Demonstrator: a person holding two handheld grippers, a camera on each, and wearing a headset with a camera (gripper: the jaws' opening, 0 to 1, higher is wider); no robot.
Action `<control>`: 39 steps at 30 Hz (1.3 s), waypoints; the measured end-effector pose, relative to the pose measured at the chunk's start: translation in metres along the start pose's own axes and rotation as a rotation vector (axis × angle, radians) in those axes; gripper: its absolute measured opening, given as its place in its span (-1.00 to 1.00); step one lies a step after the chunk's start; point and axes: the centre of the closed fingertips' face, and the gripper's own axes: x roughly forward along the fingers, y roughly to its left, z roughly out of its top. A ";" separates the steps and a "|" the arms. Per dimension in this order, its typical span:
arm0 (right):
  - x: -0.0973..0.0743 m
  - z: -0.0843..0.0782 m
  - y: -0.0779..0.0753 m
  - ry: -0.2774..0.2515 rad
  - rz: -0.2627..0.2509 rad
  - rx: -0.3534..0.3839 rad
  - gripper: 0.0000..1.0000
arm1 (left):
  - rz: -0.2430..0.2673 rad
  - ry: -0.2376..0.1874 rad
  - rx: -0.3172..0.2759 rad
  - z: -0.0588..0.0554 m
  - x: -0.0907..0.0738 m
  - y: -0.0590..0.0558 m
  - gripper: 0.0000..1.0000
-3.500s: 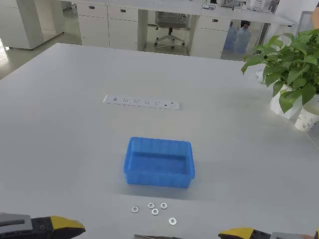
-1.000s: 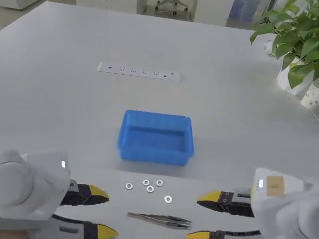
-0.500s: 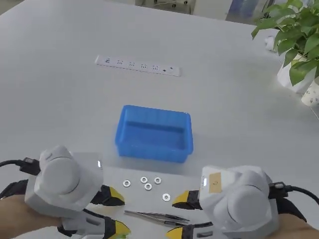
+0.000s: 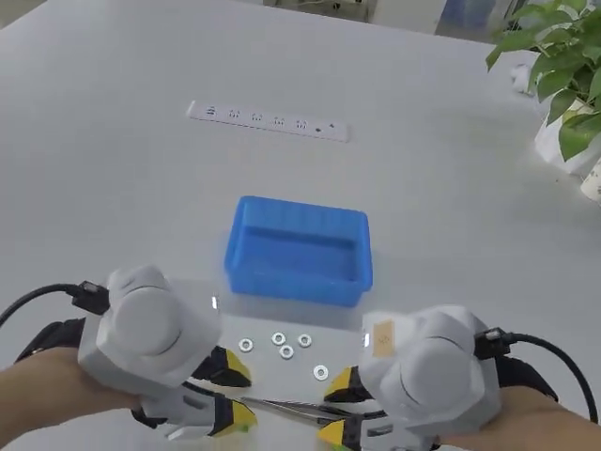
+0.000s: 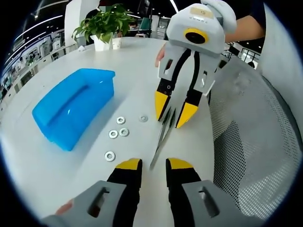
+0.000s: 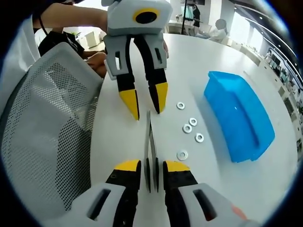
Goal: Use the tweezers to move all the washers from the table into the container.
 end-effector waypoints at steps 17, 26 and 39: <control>0.000 -0.001 -0.006 0.023 0.007 -0.035 -0.77 | -0.022 0.013 0.036 0.004 0.006 0.001 -0.74; 0.000 -0.001 -0.003 0.037 0.001 -0.108 -0.83 | -0.040 0.023 0.026 0.004 0.006 0.001 -0.85; 0.001 0.003 0.002 -0.050 -0.023 -0.152 -0.89 | -0.022 0.040 0.041 0.000 0.000 -0.002 -0.85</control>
